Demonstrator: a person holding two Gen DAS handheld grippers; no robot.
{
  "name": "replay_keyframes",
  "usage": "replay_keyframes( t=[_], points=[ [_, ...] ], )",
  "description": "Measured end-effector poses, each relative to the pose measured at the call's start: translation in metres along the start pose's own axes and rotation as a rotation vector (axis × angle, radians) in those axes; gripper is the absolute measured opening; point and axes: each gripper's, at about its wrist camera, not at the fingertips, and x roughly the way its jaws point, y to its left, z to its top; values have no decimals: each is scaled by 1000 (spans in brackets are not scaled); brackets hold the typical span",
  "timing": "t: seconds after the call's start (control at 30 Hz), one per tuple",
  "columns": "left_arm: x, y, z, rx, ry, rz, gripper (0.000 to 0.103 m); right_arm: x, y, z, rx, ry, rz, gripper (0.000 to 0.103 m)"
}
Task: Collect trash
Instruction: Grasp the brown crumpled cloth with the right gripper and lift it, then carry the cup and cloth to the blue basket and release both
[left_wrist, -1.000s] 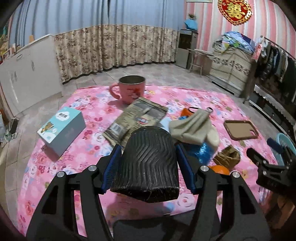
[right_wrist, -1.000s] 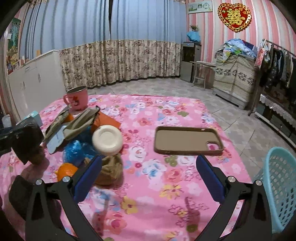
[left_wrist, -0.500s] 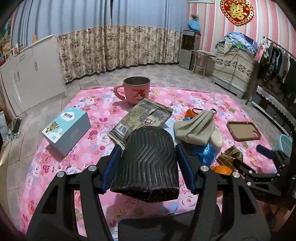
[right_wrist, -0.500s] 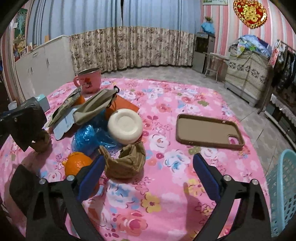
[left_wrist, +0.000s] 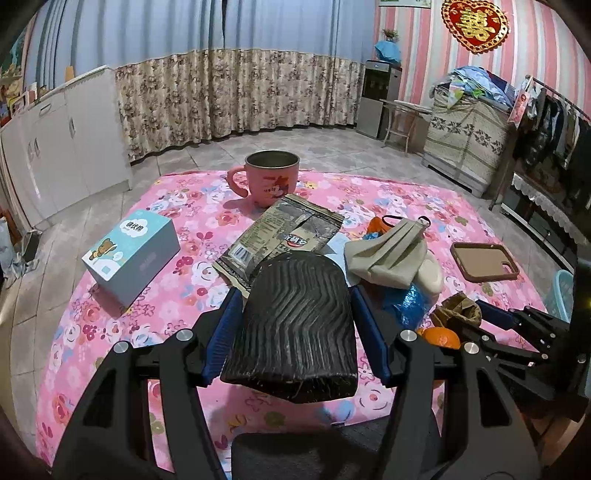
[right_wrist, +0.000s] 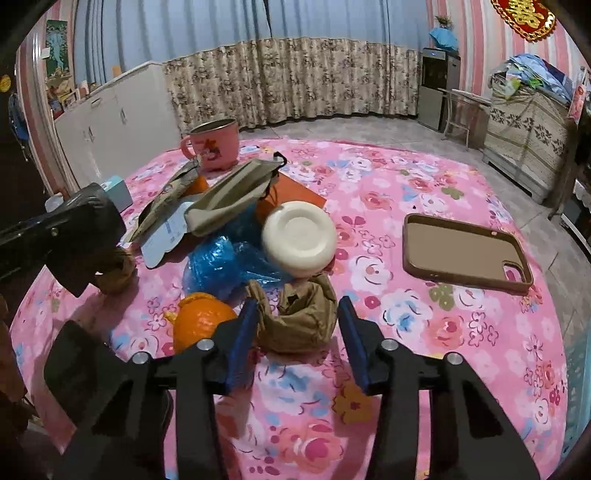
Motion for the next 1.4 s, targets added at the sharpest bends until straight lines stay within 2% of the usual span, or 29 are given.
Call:
replay_keyframes(
  t=[0.37, 0.5, 0.6, 0.73, 0.87, 1.0, 1.13, 1.4],
  points=[
    [-5, -10, -1, 13, -25, -22, 59, -30, -28, 6, 43, -95, -111, 43],
    [-11, -22, -1, 28, -34, -58, 59, -54, -45, 7, 45, -122, -156, 43],
    [-20, -39, 3, 55, -65, -46, 59, -83, -68, 9, 84, -157, -167, 43],
    [-41, -79, 14, 100, -126, -79, 59, -119, -99, 2, 106, -194, -214, 43],
    [-50, -125, 24, 125, -152, -149, 59, -151, -139, -15, 163, -209, -272, 43],
    [-48, -180, 23, 158, -144, -232, 59, -187, -186, -38, 221, -217, -366, 43],
    [-41, -240, 10, 200, -121, -316, 60, -213, -230, -58, 279, -213, -452, 43],
    [-25, -337, -24, 312, -76, -440, 59, -228, -280, -85, 349, -197, -545, 43]
  ],
)
